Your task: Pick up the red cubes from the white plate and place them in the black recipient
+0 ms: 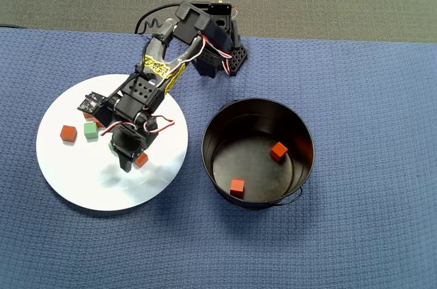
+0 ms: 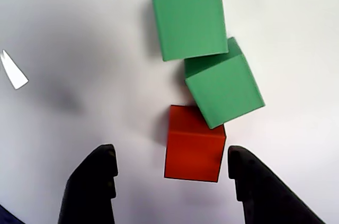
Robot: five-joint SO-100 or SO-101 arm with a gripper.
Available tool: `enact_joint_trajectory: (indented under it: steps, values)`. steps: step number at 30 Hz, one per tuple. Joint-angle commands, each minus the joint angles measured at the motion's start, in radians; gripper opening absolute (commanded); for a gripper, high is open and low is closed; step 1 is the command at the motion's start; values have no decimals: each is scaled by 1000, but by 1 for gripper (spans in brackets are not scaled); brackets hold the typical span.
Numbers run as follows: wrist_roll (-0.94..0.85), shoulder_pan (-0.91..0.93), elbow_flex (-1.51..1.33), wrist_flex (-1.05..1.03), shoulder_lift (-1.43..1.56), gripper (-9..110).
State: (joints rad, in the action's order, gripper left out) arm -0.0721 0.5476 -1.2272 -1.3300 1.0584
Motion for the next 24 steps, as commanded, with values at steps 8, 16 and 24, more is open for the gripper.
enact_joint_trajectory:
  steps: [8, 16, 24]
  values:
    - [-48, -29, 94, -43, -40, 14]
    - [-51, -35, 104, -60, -43, 0]
    - [63, -28, 117, -109, 193, 0]
